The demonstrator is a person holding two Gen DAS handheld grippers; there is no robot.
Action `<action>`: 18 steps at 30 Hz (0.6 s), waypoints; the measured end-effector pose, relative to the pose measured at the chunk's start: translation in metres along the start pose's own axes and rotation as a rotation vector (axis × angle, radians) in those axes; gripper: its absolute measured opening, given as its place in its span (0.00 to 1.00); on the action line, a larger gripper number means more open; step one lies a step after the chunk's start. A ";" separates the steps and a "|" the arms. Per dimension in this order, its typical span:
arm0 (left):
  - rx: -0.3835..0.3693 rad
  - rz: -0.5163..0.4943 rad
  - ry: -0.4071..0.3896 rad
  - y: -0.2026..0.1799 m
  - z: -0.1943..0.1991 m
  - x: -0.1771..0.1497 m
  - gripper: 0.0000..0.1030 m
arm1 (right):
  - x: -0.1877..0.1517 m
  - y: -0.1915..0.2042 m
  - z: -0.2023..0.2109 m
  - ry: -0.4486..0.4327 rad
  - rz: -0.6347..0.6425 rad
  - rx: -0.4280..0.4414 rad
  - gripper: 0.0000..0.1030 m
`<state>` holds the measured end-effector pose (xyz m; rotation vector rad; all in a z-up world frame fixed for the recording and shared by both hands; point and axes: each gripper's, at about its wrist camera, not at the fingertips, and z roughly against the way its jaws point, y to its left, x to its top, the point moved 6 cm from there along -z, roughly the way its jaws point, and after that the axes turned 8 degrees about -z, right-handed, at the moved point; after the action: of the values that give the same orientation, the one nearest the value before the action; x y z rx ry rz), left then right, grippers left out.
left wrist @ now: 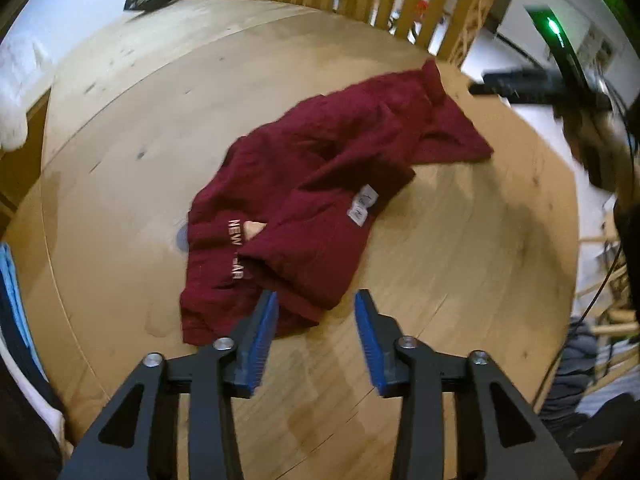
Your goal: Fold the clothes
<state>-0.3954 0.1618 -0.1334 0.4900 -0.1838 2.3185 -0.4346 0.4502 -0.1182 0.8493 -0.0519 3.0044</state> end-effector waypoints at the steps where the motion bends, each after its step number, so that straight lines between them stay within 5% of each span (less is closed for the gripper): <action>1: 0.031 -0.036 0.002 -0.005 -0.001 0.002 0.45 | 0.000 0.000 -0.002 0.004 -0.002 0.007 0.57; 4: 0.149 -0.201 -0.011 -0.024 -0.004 0.012 0.51 | 0.004 -0.002 -0.006 0.021 -0.012 0.052 0.57; 8: 0.152 -0.321 0.011 -0.033 -0.013 0.021 0.52 | -0.001 0.006 -0.007 0.038 0.010 0.080 0.57; 15: 0.090 -0.306 0.096 0.001 -0.040 0.028 0.61 | 0.003 0.010 -0.015 0.061 0.035 0.099 0.57; 18: -0.002 -0.228 0.112 0.016 -0.044 0.029 0.60 | 0.005 0.006 -0.025 0.069 0.046 0.099 0.57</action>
<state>-0.4381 0.1812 -0.1625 0.3593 -0.0723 2.1156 -0.4522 0.4451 -0.1366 0.7610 0.0801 3.0998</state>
